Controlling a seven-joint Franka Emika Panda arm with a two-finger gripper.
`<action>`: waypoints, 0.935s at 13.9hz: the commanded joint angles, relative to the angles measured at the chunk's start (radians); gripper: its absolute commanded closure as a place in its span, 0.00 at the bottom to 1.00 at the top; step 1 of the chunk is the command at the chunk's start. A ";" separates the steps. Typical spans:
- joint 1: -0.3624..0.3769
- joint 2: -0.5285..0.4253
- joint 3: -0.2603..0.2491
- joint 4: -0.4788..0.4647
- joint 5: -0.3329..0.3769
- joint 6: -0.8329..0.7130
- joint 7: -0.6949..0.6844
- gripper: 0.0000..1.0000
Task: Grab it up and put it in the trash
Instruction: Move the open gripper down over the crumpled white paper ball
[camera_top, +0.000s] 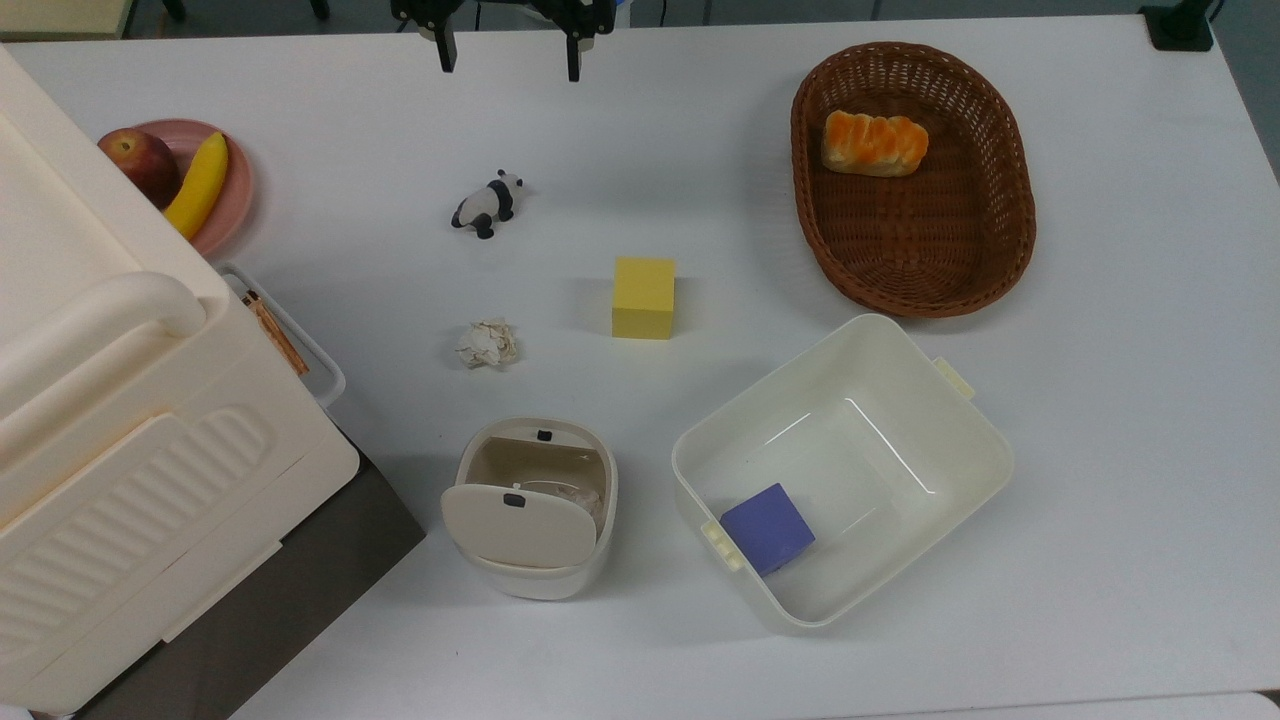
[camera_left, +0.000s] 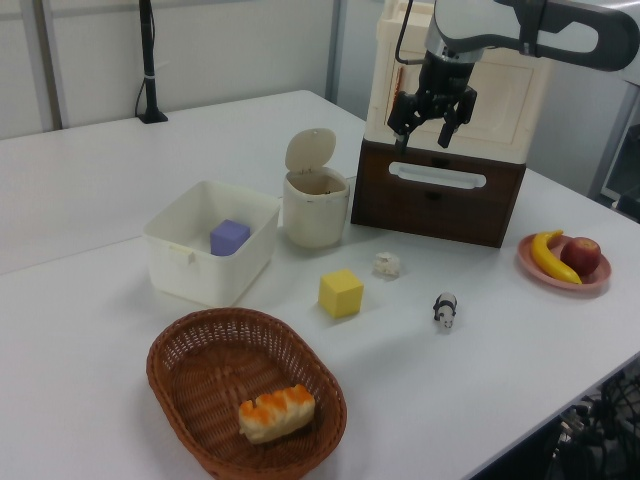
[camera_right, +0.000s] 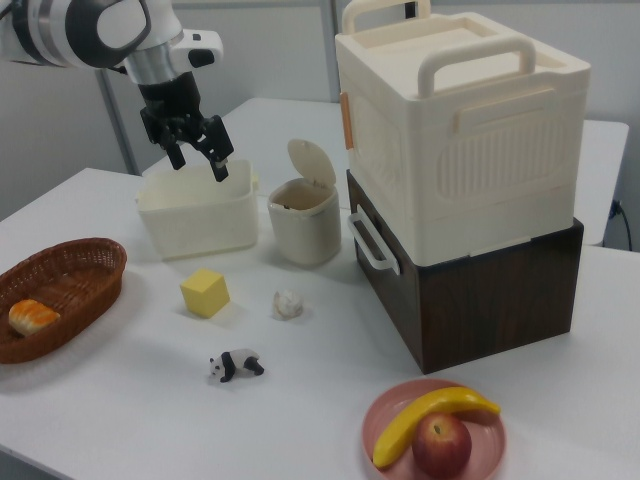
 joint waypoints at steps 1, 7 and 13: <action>0.055 0.045 0.001 -0.031 0.005 0.052 -0.016 0.00; 0.049 0.081 -0.006 -0.051 0.005 0.120 -0.016 0.00; 0.013 0.173 -0.013 -0.067 -0.070 0.187 0.140 0.00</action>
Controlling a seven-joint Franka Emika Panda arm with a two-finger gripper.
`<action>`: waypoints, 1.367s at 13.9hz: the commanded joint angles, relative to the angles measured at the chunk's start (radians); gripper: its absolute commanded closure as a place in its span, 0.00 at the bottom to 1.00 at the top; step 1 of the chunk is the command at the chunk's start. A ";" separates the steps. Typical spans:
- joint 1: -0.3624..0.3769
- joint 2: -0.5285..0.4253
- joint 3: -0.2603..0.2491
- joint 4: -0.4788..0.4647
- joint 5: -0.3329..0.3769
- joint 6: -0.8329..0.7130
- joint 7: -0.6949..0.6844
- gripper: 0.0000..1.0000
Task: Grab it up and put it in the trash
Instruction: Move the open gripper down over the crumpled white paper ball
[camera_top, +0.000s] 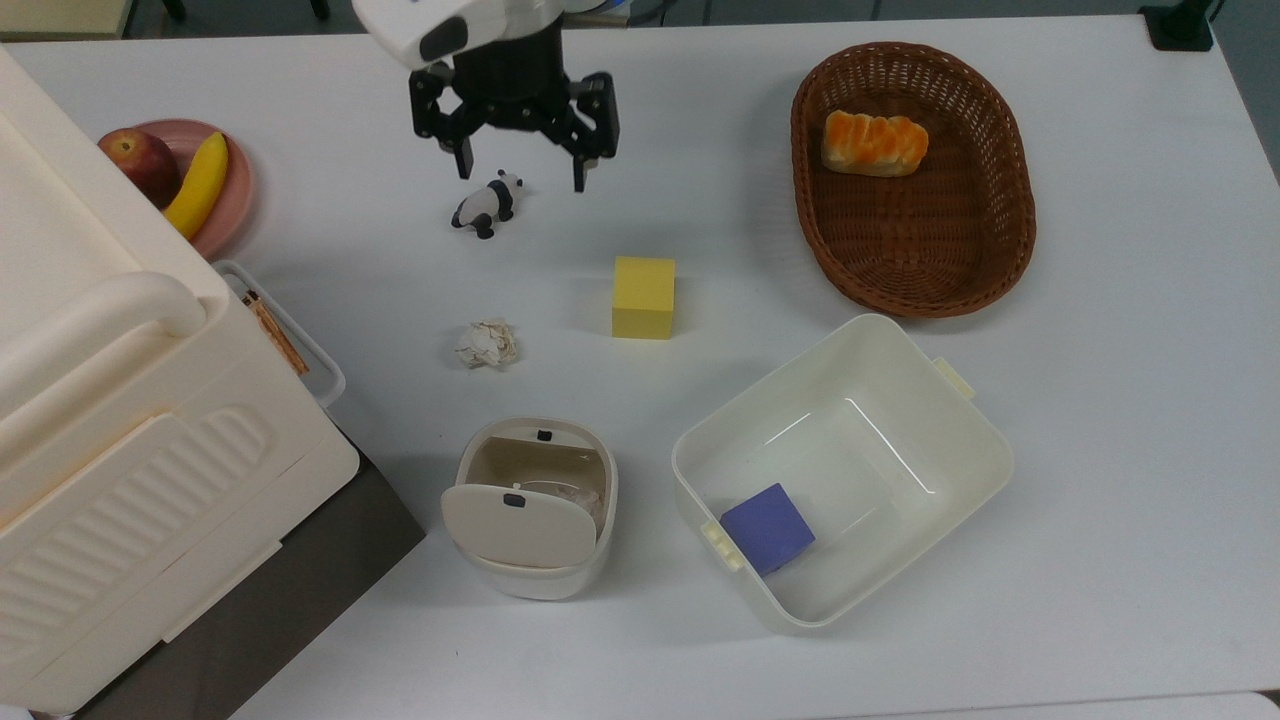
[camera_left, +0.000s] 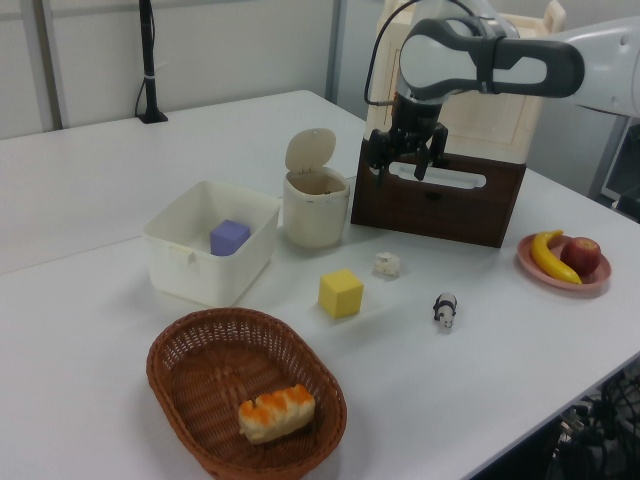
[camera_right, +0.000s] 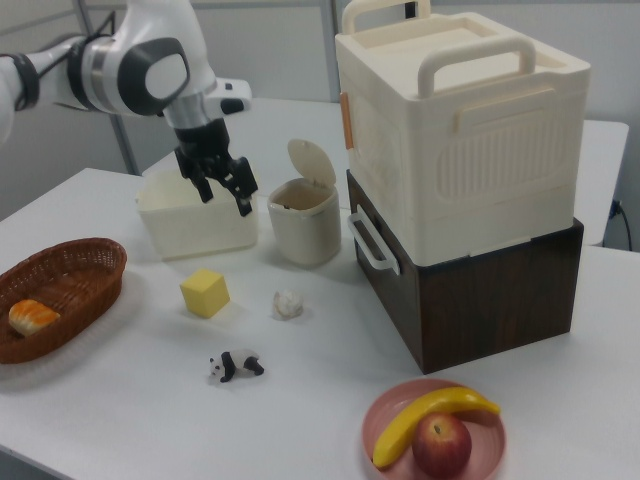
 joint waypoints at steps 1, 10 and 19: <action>-0.008 0.045 -0.008 -0.043 -0.054 0.078 0.075 0.00; -0.034 0.198 -0.029 -0.045 -0.105 0.190 0.091 0.00; -0.032 0.316 -0.028 -0.037 -0.157 0.278 0.095 0.00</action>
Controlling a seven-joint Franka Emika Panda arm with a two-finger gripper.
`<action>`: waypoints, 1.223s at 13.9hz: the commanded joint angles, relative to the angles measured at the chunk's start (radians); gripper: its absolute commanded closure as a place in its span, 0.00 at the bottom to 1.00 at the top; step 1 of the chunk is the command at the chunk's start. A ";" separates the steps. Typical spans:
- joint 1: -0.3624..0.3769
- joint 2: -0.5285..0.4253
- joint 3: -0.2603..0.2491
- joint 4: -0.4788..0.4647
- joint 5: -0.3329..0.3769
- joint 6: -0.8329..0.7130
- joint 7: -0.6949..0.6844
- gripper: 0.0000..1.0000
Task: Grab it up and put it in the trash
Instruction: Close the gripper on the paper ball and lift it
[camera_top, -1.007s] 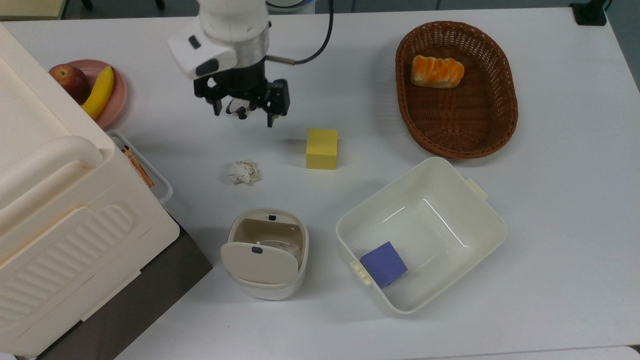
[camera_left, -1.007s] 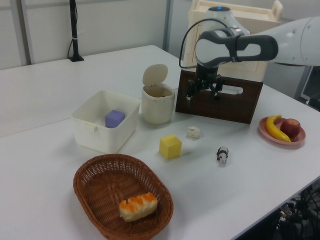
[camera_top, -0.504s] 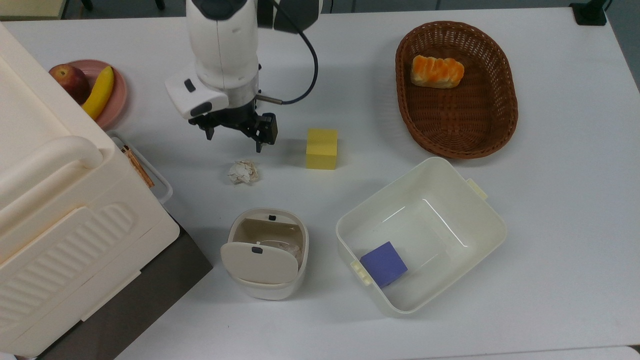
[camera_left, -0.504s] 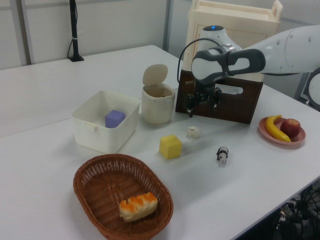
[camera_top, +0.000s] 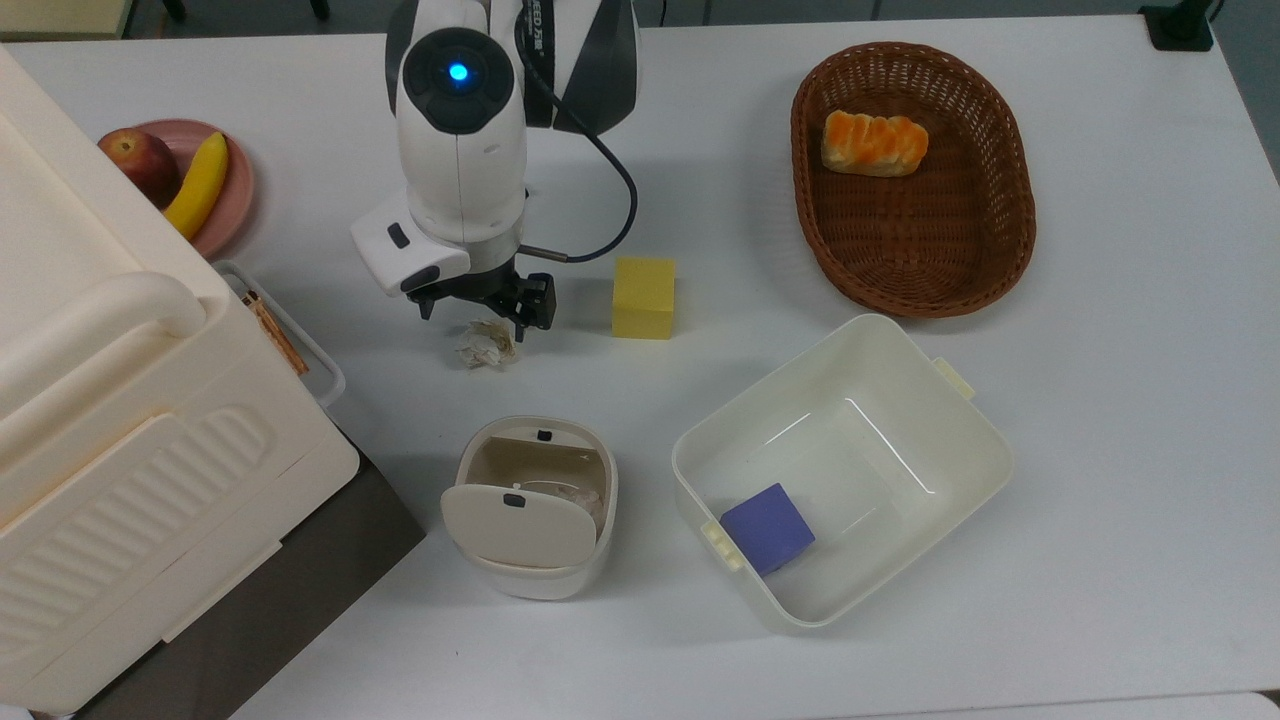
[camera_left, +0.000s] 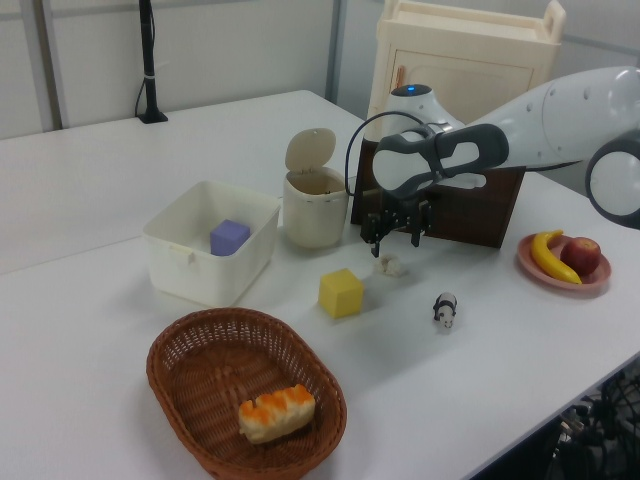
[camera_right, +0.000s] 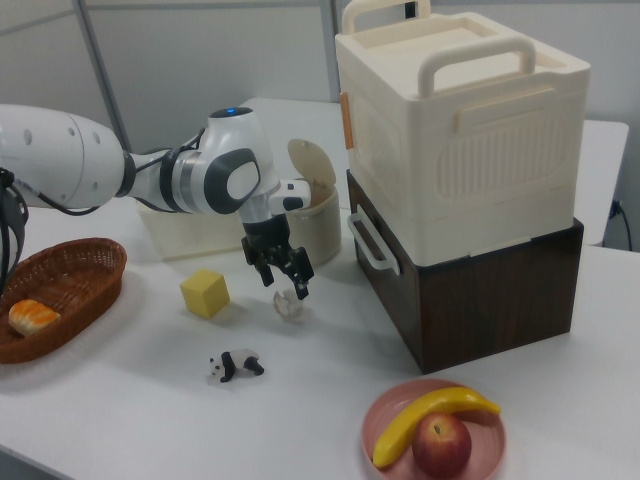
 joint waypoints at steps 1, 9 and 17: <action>0.007 0.017 -0.005 -0.007 -0.051 0.033 0.026 0.00; 0.002 0.035 -0.002 -0.006 -0.089 0.038 0.013 1.00; 0.017 -0.146 0.061 0.060 -0.025 0.035 0.028 1.00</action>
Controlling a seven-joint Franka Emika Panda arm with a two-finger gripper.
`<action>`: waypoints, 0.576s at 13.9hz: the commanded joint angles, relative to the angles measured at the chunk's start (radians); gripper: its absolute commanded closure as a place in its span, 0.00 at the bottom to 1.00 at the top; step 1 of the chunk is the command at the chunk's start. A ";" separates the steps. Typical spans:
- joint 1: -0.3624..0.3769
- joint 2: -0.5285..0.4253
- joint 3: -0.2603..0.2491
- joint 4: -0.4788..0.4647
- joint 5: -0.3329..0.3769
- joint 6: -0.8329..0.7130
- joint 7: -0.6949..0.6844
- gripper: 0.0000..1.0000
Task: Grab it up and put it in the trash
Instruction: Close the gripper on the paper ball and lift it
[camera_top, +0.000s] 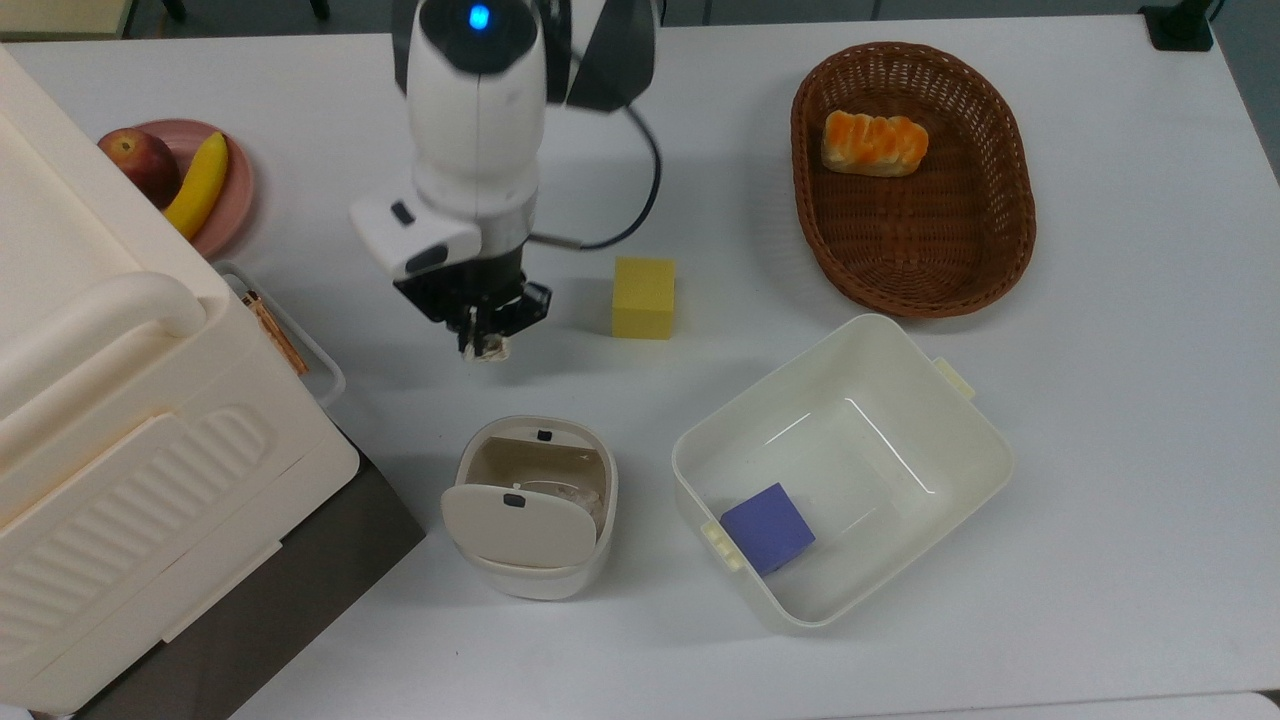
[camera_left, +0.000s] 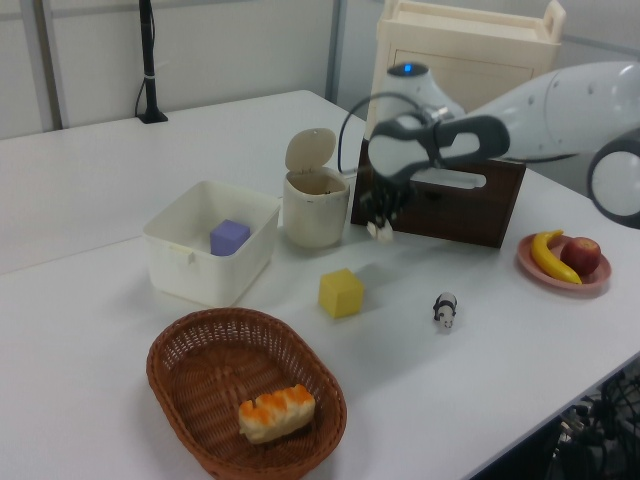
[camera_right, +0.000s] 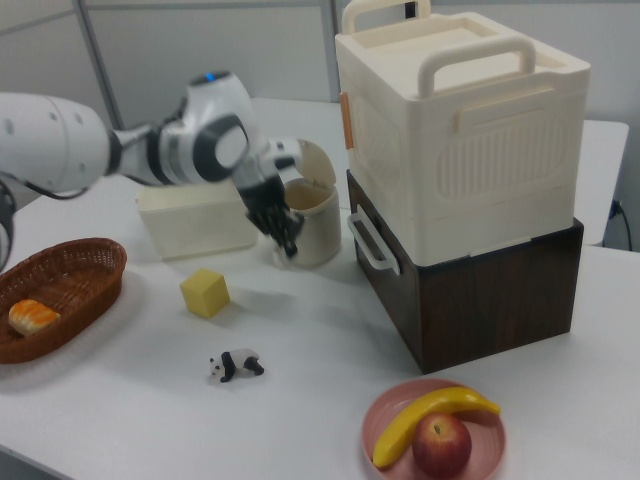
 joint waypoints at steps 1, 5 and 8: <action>0.015 -0.118 0.036 0.028 0.023 0.001 0.024 1.00; 0.014 -0.043 0.041 0.169 0.016 0.039 0.012 1.00; 0.028 0.000 0.039 0.174 0.005 0.186 0.013 1.00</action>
